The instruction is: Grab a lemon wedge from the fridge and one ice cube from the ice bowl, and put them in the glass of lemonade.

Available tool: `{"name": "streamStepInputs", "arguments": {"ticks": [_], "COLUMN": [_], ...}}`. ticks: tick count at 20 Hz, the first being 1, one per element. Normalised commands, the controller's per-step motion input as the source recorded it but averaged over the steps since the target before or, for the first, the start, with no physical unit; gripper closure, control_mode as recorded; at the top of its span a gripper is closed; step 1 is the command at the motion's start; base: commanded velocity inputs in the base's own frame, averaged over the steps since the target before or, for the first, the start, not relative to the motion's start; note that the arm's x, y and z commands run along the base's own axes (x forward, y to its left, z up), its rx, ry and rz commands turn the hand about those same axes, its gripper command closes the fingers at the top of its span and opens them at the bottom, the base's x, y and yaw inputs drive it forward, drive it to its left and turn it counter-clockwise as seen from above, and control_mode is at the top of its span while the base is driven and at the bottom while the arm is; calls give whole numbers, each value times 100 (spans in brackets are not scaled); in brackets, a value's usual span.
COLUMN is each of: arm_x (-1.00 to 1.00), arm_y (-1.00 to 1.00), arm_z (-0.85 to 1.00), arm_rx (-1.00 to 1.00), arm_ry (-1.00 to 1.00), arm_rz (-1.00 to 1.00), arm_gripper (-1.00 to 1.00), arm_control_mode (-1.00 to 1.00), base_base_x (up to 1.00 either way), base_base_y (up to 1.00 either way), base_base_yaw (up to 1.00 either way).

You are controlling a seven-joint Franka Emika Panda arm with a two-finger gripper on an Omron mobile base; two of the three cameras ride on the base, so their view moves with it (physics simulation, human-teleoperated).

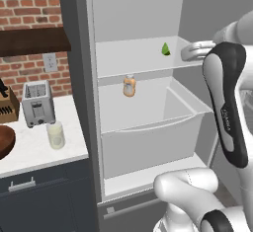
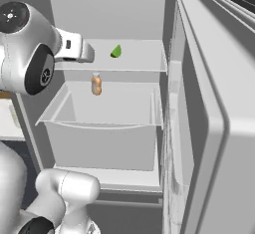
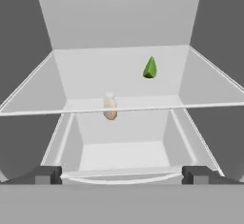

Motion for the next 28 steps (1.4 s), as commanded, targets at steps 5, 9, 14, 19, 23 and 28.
{"name": "streamStepInputs", "arguments": {"ticks": [5, 9, 14, 19, 23, 28], "arm_x": [80, 91, 63, 43, 33, 23], "arm_y": [-27, -37, -16, 0, 0, 0], "arm_z": [-24, -10, 7, -1, -10, -18], "arm_rx": [0, 0, 3, 2, 0, 0], "arm_ry": [2, 6, 12, 16, 11, 5], "arm_rz": [-1, -4, -2, 0, 0, 0], "arm_gripper": [-100, -100, -100, -100, -100, -100], "arm_control_mode": [-100, -100, -100, -100, -100, -100], "base_base_x": [0, 0, 0, 0, 0, 0], "base_base_y": [0, 0, 0, 0, 0, 0], "base_base_yaw": [0, 0, 0, 0, 0, 0]}}
